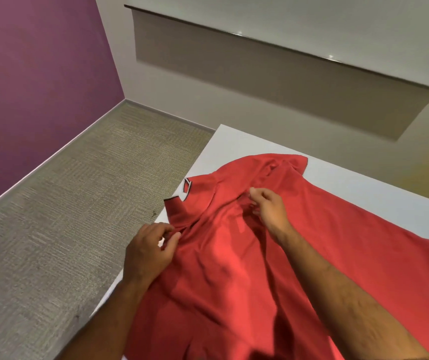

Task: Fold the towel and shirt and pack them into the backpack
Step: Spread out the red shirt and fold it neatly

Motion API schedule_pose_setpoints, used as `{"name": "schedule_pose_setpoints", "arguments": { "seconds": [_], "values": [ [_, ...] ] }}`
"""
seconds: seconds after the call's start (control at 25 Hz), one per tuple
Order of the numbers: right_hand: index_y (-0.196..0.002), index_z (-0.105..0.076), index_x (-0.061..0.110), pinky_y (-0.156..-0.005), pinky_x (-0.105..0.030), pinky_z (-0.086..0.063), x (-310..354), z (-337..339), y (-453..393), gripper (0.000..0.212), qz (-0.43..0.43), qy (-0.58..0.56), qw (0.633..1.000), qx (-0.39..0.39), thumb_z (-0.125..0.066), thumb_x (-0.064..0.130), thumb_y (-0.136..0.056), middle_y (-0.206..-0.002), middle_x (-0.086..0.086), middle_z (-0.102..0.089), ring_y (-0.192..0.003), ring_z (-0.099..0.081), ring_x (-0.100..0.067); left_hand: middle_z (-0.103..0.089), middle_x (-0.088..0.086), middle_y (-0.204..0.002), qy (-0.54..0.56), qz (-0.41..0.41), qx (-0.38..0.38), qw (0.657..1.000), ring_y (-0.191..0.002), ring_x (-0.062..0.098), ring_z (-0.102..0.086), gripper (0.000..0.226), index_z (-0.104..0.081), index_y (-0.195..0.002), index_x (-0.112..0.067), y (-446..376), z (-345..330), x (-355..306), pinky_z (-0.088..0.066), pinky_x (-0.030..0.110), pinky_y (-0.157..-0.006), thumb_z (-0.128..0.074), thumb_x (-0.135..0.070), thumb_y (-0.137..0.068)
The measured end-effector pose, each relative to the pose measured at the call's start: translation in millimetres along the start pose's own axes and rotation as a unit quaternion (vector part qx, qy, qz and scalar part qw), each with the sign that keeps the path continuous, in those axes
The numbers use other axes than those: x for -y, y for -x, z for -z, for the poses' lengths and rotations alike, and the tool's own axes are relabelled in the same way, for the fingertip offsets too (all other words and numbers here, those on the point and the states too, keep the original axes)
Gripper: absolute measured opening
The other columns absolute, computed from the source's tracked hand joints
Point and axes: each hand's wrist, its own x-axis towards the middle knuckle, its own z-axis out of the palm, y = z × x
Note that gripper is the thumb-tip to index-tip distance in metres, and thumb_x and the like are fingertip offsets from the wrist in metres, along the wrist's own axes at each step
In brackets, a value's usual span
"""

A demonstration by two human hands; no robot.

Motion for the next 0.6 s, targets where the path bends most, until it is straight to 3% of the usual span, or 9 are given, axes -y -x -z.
{"name": "schedule_pose_setpoints", "arguments": {
  "seconds": [0.08, 0.12, 0.24, 0.36, 0.44, 0.6],
  "values": [
    [-0.081, -0.068, 0.027, -0.074, -0.029, -0.047, -22.1, 14.9, 28.6, 0.009, 0.055, 0.066, 0.995, -0.042, -0.067, 0.028, -0.090, -0.077, 0.014, -0.068, -0.068, -0.060, 0.004, -0.066, -0.010, -0.088, 0.003, -0.127, 0.048, 0.991, -0.084, 0.016, -0.061, 0.016, -0.068, -0.094, -0.023, 3.9, -12.9, -10.9, -0.053, 0.034, -0.069, -0.068, -0.034, -0.083],
    [-0.088, -0.068, 0.028, -0.078, -0.027, -0.049, -35.9, 22.3, 47.7, 0.003, 0.069, 0.107, 0.990, -0.059, -0.067, 0.027, -0.090, -0.084, 0.016, -0.070, -0.075, -0.062, 0.009, -0.068, -0.007, -0.098, 0.001, -0.177, 0.095, 0.980, -0.092, 0.016, -0.063, 0.022, -0.068, -0.101, -0.022, 7.3, -20.0, -14.7, -0.054, 0.035, -0.077, -0.066, -0.036, -0.085],
    [-0.112, -0.069, 0.022, -0.097, -0.033, -0.050, -85.1, 51.5, 113.6, 0.031, 0.113, 0.220, 0.964, -0.095, -0.059, 0.042, -0.091, -0.113, 0.006, -0.071, -0.106, -0.064, -0.007, -0.060, 0.000, -0.134, -0.072, -0.268, 0.206, 0.938, -0.127, 0.021, -0.055, 0.051, -0.059, -0.131, -0.022, 25.2, -40.4, -14.7, -0.044, 0.040, -0.104, -0.056, -0.050, -0.087],
    [-0.128, -0.062, 0.019, -0.112, -0.044, -0.037, -133.6, 90.2, 171.6, 0.055, 0.132, 0.344, 0.924, -0.106, -0.049, 0.054, -0.088, -0.138, -0.002, -0.058, -0.133, -0.048, -0.018, -0.027, 0.000, -0.161, -0.117, -0.204, 0.243, 0.941, -0.148, 0.020, -0.026, 0.084, -0.030, -0.154, -0.029, 41.9, -38.3, -5.6, -0.024, 0.042, -0.117, -0.047, -0.073, -0.084],
    [-0.138, -0.054, 0.023, -0.116, -0.049, -0.028, -154.3, 118.2, 206.7, 0.065, 0.100, 0.415, 0.896, -0.122, -0.046, 0.062, -0.087, -0.148, -0.003, -0.047, -0.142, -0.035, -0.020, -0.007, 0.000, -0.165, -0.141, -0.164, 0.249, 0.944, -0.152, 0.019, -0.010, 0.103, -0.013, -0.157, -0.031, 50.2, -30.8, -2.2, -0.010, 0.039, -0.117, -0.043, -0.087, -0.076],
    [-0.147, -0.041, 0.026, -0.115, -0.058, -0.018, -184.7, 162.3, 256.7, 0.088, 0.001, 0.515, 0.847, -0.132, -0.023, 0.082, -0.081, -0.157, -0.004, -0.034, -0.147, -0.025, -0.025, -0.015, 0.007, -0.165, -0.190, -0.134, 0.252, 0.940, -0.150, 0.028, -0.017, 0.113, -0.020, -0.157, -0.029, 67.2, -19.8, -7.9, -0.018, 0.055, -0.117, -0.037, -0.096, -0.067]
  ]
}}
